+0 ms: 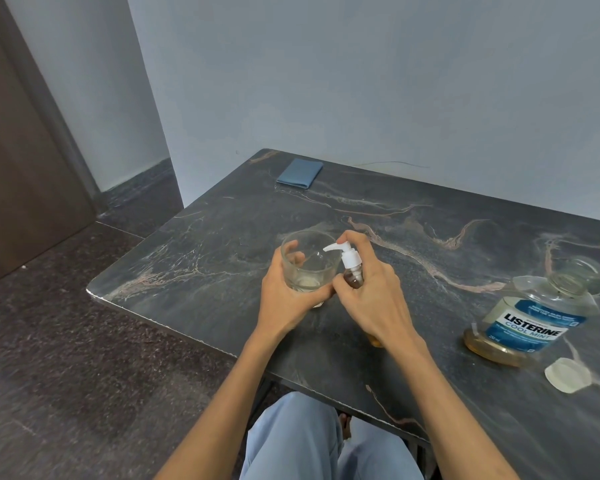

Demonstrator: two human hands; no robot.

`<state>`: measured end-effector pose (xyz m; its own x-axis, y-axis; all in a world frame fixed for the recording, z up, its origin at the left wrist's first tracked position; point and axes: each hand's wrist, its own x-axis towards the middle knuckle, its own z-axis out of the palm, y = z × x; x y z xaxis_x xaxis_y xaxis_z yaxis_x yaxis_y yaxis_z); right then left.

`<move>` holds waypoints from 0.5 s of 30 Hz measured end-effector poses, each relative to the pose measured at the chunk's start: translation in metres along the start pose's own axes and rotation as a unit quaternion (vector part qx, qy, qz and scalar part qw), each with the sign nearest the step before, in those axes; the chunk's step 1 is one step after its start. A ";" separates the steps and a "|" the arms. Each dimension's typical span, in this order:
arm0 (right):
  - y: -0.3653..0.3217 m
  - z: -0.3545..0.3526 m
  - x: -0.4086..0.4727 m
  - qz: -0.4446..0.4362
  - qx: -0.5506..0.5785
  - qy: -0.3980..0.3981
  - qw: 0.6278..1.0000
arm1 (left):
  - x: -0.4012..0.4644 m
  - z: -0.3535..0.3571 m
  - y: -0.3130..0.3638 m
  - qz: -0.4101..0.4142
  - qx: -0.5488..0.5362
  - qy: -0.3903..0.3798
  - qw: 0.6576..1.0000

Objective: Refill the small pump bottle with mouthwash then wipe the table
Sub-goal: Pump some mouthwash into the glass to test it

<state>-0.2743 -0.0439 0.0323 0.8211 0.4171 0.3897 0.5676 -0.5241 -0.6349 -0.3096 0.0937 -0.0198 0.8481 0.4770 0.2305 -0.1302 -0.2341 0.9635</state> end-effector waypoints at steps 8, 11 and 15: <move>0.001 -0.001 0.000 0.008 0.001 0.005 1.000 | -0.001 0.000 0.000 0.004 -0.001 0.004 1.000; 0.003 -0.001 -0.001 0.011 -0.004 0.011 1.000 | -0.001 0.000 0.000 0.004 0.000 0.002 1.000; 0.002 -0.002 0.000 0.011 0.001 0.013 1.000 | -0.001 0.000 0.001 0.004 0.003 0.002 1.000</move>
<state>-0.2730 -0.0463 0.0318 0.8348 0.3862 0.3924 0.5490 -0.5308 -0.6456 -0.3105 0.0934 -0.0192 0.8454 0.4776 0.2394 -0.1347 -0.2430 0.9606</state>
